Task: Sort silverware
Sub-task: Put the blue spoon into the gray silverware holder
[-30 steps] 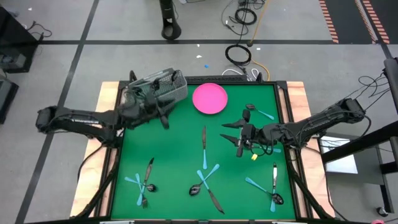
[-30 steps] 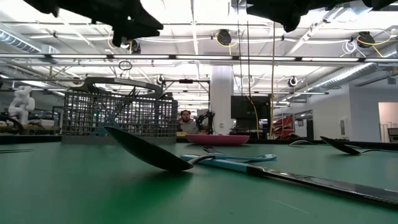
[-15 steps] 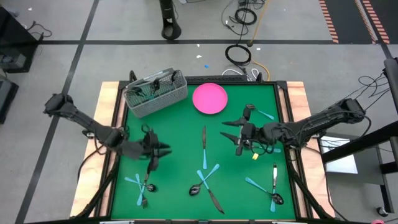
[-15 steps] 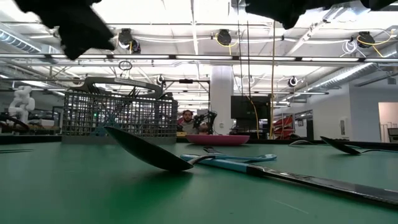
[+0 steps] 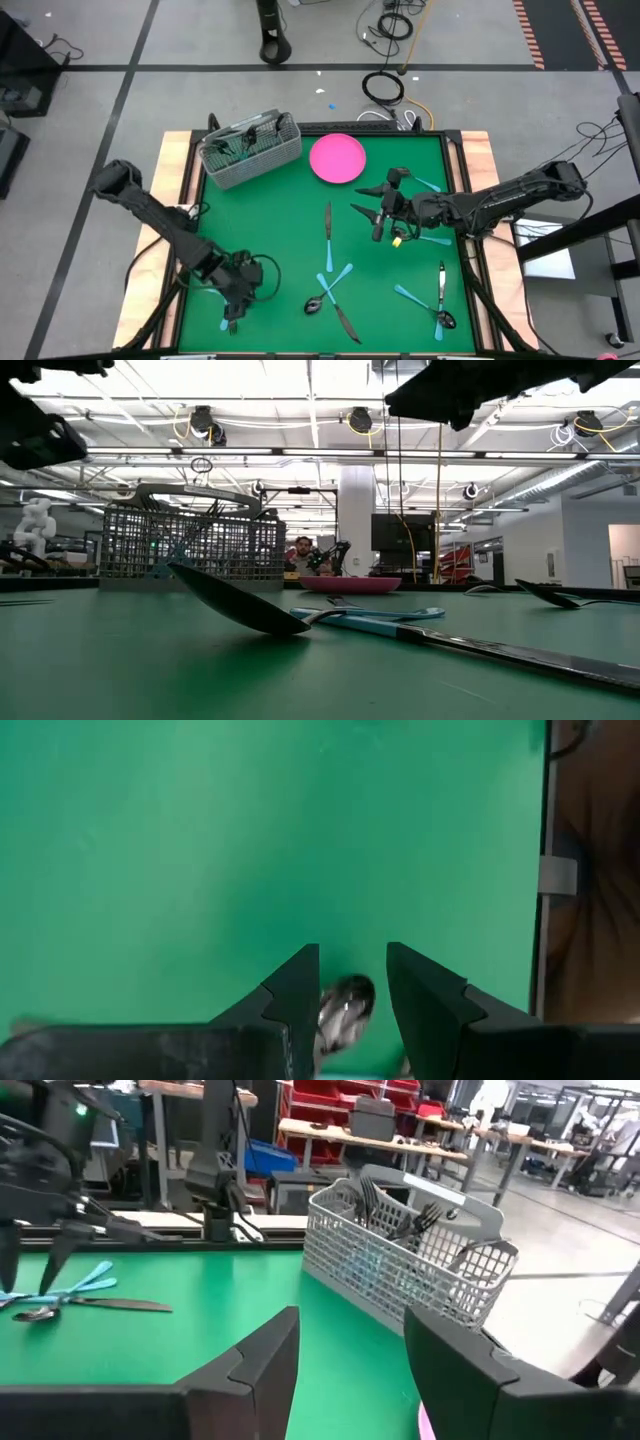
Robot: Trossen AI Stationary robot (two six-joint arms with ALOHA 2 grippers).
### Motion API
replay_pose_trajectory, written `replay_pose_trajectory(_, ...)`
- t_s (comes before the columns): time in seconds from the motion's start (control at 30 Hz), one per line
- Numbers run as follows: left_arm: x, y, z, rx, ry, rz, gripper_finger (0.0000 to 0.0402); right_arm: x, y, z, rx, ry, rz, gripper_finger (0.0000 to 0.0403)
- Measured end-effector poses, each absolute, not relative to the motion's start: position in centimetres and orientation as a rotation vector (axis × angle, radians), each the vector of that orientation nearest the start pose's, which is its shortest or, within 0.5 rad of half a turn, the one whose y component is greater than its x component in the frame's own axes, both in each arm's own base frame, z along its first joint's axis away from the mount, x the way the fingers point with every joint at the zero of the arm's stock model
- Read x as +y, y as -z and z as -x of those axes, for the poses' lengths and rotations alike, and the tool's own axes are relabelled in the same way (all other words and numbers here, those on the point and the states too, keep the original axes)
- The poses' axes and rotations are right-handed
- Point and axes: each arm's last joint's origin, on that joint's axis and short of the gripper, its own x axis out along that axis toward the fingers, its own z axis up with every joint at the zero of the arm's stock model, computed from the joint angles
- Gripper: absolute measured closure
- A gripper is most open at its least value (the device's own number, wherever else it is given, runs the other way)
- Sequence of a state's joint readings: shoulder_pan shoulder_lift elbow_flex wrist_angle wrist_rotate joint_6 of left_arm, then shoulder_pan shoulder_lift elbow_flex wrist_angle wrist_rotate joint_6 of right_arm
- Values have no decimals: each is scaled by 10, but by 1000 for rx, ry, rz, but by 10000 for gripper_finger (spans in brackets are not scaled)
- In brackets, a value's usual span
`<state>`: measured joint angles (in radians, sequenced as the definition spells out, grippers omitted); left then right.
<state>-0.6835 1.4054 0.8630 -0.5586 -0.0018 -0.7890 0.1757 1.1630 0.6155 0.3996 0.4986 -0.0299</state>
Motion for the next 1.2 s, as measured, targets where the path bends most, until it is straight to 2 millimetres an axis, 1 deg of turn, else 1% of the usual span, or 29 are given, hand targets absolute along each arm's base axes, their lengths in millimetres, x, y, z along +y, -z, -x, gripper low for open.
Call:
replay_pose_trajectory(0.13,-164,-201,-192,1328,129,303,281,29,-249,-250,178,326,81,232)
replay_pose_trajectory(0.27,-162,-197,-176,1496,138,240,281,29,-248,-251,181,326,81,232)
replay_pose_trajectory(0.33,-162,-197,-171,1536,146,228,281,29,-248,-251,180,325,80,232)
replay_pose_trajectory(0.4,-165,-197,-168,1546,161,215,281,30,-247,-250,190,309,68,232)
replay_pose_trajectory(0.43,-166,-196,-167,1546,168,209,281,31,-246,-250,210,269,64,232)
replay_pose_trajectory(0.53,-170,-196,-163,1547,184,191,281,34,-237,-249,357,128,43,232)
replay_pose_trajectory(0.6,-172,-196,-162,1534,194,183,281,35,-236,-254,450,132,25,232)
replay_pose_trajectory(0.67,-176,-197,-162,1488,198,175,281,35,-237,-261,493,164,22,232)
replay_pose_trajectory(0.77,-182,-194,-164,1447,221,158,281,39,-234,-275,518,156,39,232)
replay_pose_trajectory(0.9,-187,-185,-164,1483,204,120,281,46,-234,-290,522,135,69,232)
replay_pose_trajectory(1.0,-190,-176,-164,1500,202,83,281,49,-231,-295,536,128,76,232)
replay_pose_trajectory(1.2,-194,-160,-168,1539,167,48,281,50,-231,-295,537,124,78,232)
